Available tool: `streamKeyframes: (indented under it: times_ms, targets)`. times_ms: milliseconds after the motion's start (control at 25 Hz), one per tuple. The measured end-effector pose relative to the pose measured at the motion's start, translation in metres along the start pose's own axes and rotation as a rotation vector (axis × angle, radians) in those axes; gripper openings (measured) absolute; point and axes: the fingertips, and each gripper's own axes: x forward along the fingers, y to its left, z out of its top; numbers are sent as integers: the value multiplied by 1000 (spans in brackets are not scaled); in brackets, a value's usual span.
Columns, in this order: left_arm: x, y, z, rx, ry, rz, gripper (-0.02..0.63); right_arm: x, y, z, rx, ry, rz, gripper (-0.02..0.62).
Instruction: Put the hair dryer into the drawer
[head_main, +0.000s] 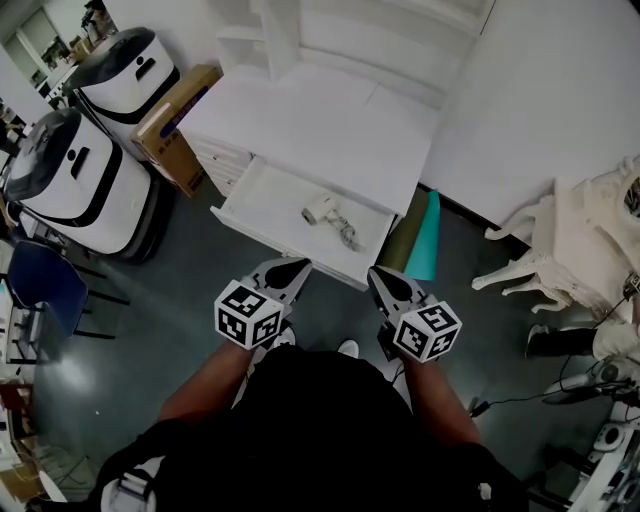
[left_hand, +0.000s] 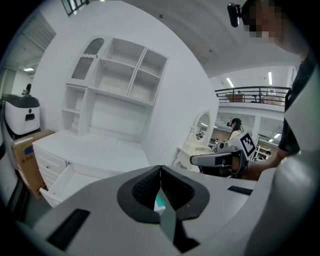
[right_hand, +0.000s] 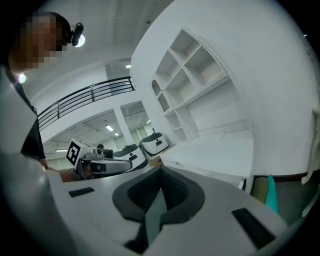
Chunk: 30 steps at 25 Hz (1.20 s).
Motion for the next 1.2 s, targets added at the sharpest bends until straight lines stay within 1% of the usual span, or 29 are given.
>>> streamKeyframes:
  times_ms: [120,400,760,1200]
  targets:
    - [-5,11,2,-9,0,-10,11,8,5,-1,2,-1,-15,25]
    - [-11,28,8,20,14,-33,11,28,8,-6,26,-12,-55,25]
    - [-9,34,9,26,12,-59,11,31,10,-6,5,-12,-83,25]
    - [-4,33,11,33,16,-72,11,32,10,-5,-12,5,-87,25]
